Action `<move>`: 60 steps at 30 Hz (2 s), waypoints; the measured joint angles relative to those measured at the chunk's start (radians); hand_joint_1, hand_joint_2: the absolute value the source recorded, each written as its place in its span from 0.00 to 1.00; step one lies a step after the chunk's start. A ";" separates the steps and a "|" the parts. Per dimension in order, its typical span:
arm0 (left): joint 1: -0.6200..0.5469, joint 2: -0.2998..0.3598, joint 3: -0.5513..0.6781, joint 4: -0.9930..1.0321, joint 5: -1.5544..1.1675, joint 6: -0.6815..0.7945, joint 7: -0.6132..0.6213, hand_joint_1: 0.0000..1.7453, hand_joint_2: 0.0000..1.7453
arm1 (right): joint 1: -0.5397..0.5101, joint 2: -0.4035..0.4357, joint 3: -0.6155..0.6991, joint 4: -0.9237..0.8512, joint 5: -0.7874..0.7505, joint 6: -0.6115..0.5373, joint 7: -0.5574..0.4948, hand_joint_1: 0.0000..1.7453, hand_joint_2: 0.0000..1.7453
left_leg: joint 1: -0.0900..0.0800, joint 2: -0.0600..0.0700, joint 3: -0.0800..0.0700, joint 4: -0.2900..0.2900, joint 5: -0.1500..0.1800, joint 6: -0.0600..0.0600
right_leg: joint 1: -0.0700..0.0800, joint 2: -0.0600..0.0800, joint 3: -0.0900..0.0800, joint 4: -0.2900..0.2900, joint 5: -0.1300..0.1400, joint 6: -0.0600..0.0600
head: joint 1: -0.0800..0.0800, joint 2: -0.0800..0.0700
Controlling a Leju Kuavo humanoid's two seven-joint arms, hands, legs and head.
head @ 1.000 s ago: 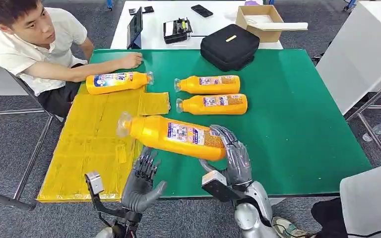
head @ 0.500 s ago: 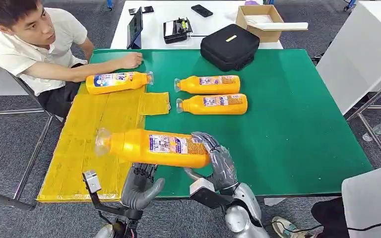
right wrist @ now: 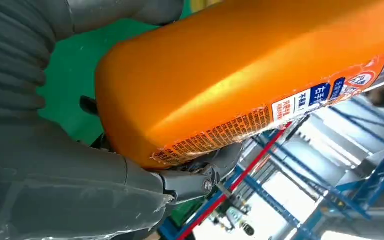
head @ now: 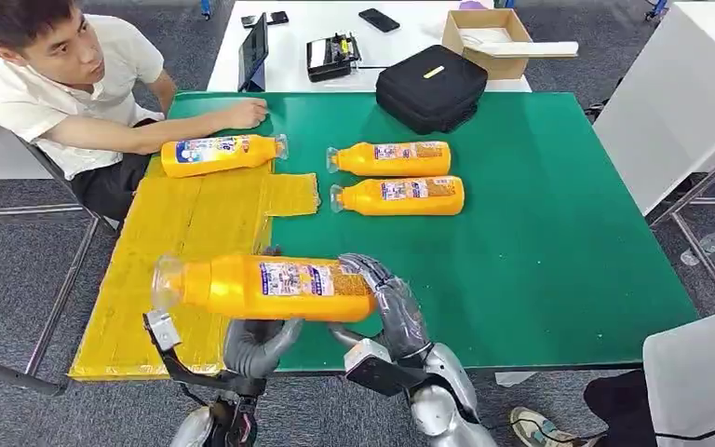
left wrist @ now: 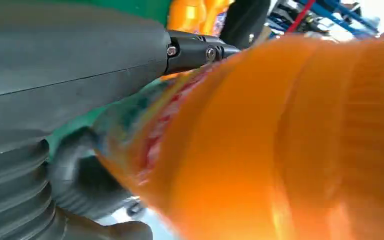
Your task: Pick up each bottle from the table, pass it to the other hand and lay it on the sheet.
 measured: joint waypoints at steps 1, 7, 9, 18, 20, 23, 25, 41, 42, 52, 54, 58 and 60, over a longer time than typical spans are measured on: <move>-0.002 -0.002 0.003 0.000 0.010 -0.003 -0.004 0.00 1.00 | -0.002 0.001 0.005 0.004 -0.006 0.003 -0.002 1.00 1.00 | 0.000 0.000 0.000 0.000 0.000 0.000 | 0.000 0.000 0.000 0.000 0.000 0.000 | 0.000 0.000; -0.023 -0.007 0.011 0.004 0.104 -0.027 -0.023 0.00 1.00 | -0.023 0.002 0.029 0.060 -0.065 0.041 -0.028 1.00 1.00 | 0.000 0.000 0.000 0.000 0.000 0.000 | 0.000 0.000 0.000 0.000 0.000 0.000 | 0.000 0.000; -0.028 -0.008 0.011 0.005 0.122 -0.032 -0.031 0.00 1.00 | -0.025 0.002 0.038 0.072 -0.081 0.053 -0.036 1.00 1.00 | 0.000 0.000 0.000 0.000 0.000 0.000 | 0.000 0.000 0.000 0.000 0.000 0.000 | 0.000 0.000; -0.043 -0.012 0.011 0.011 0.156 -0.064 -0.072 0.00 1.00 | -0.047 0.012 0.052 0.140 -0.188 0.120 -0.067 1.00 1.00 | 0.000 0.001 0.000 0.000 0.000 0.000 | 0.000 0.000 -0.001 0.000 0.000 0.000 | 0.000 0.000; -0.043 -0.012 0.011 0.011 0.157 -0.064 -0.075 0.00 1.00 | -0.052 0.012 0.054 0.152 -0.198 0.124 -0.071 1.00 1.00 | 0.000 0.000 0.000 0.000 0.000 0.000 | 0.000 0.000 -0.001 0.000 0.000 0.000 | 0.000 0.000; -0.043 -0.012 0.010 0.011 0.148 -0.066 -0.085 0.22 1.00 | -0.057 0.013 0.055 0.164 -0.221 0.140 -0.075 1.00 1.00 | 0.000 0.000 0.000 0.000 0.000 0.000 | 0.000 0.000 -0.001 0.000 0.000 0.000 | 0.000 0.000; -0.044 -0.012 0.008 0.011 0.132 -0.067 -0.090 1.00 1.00 | -0.058 0.013 0.055 0.171 -0.230 0.145 -0.077 1.00 1.00 | 0.000 0.000 0.000 0.000 0.000 0.000 | 0.000 0.000 -0.001 0.000 0.000 0.000 | 0.000 0.000; -0.060 -0.012 -0.011 -0.023 -0.050 0.013 -0.153 1.00 1.00 | -0.062 0.026 0.055 0.179 -0.278 0.161 -0.053 0.00 1.00 | 0.000 0.000 0.000 0.000 0.000 0.000 | 0.000 0.000 -0.001 0.000 0.000 0.000 | 0.000 0.000; -0.061 -0.012 -0.013 -0.026 -0.055 0.015 -0.153 1.00 1.00 | -0.062 0.027 0.055 0.180 -0.278 0.160 -0.051 0.00 1.00 | 0.000 0.001 0.000 0.000 0.000 0.000 | 0.000 0.000 -0.001 0.000 0.000 0.000 | 0.000 0.000; -0.068 -0.013 -0.003 -0.059 -0.189 0.089 -0.203 1.00 1.00 | -0.062 0.037 0.040 0.189 -0.214 0.090 -0.027 0.00 1.00 | 0.000 0.001 0.000 0.000 0.000 0.000 | 0.000 0.000 0.000 0.000 0.000 0.000 | 0.000 0.000; -0.066 -0.013 0.016 -0.078 -0.195 0.100 -0.204 1.00 1.00 | -0.062 0.045 0.037 0.189 -0.191 0.067 -0.023 0.00 1.00 | 0.000 0.001 0.000 0.000 0.000 0.000 | 0.000 0.000 0.000 0.001 0.000 0.000 | 0.000 0.000; -0.035 -0.017 0.079 -0.147 -0.217 0.113 -0.203 1.00 1.00 | -0.065 0.078 0.026 0.188 -0.133 -0.009 -0.001 0.00 1.00 | 0.000 0.001 0.000 0.000 0.000 0.000 | 0.000 0.000 -0.001 0.001 0.000 0.000 | 0.000 0.000; -0.018 -0.021 0.110 -0.176 -0.222 0.107 -0.201 1.00 1.00 | -0.065 0.090 0.019 0.185 -0.121 -0.024 0.007 0.00 1.00 | 0.000 0.000 0.000 0.000 0.000 0.000 | 0.000 0.000 -0.001 0.001 0.000 0.000 | 0.000 0.000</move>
